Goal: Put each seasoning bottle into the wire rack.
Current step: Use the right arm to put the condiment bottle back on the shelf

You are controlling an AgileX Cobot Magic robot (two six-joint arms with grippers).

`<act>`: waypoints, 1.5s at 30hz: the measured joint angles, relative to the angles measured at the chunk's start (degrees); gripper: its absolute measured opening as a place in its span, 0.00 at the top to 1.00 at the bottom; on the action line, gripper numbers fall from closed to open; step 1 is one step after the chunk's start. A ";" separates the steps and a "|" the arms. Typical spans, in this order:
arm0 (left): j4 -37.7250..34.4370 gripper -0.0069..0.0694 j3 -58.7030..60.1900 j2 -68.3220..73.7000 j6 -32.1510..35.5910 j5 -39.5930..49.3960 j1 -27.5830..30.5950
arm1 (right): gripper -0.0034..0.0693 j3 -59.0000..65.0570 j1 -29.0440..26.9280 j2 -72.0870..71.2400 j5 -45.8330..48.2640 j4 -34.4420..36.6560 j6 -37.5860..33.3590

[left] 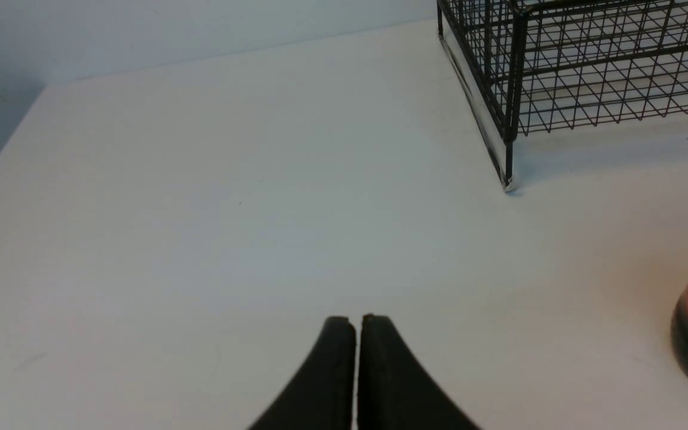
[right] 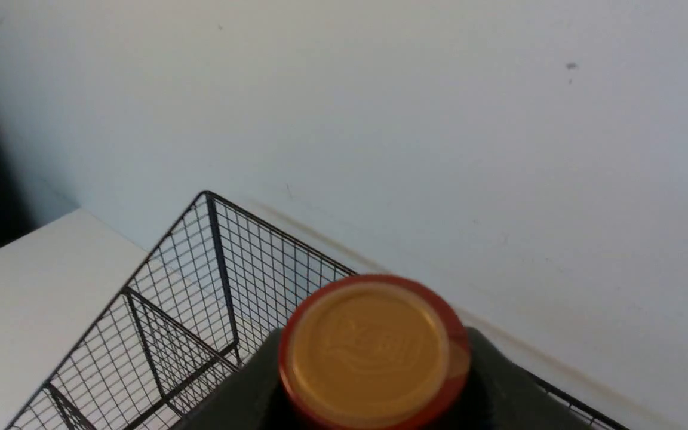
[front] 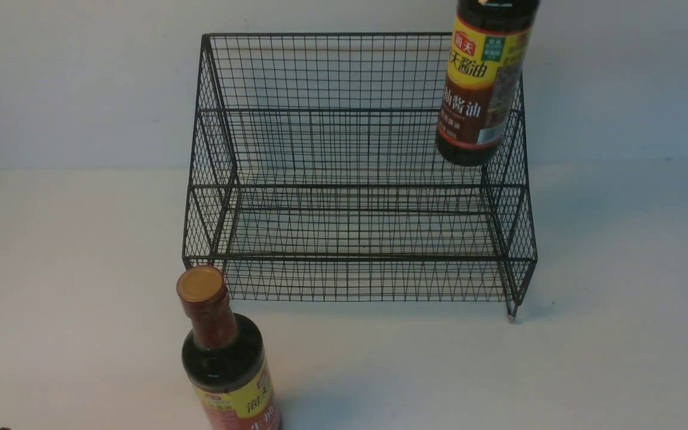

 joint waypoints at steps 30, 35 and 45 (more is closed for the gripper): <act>0.00 0.92 0.00 0.00 0.00 0.00 0.00 | 0.55 -0.57 0.07 10.04 10.52 -29.16 25.60; 0.00 0.92 0.00 0.00 0.00 0.00 0.00 | 0.55 -0.99 0.07 10.70 10.04 -30.88 28.63; 0.00 0.92 0.00 0.00 0.00 0.00 0.00 | 0.55 -1.25 0.07 10.65 10.91 -32.09 29.59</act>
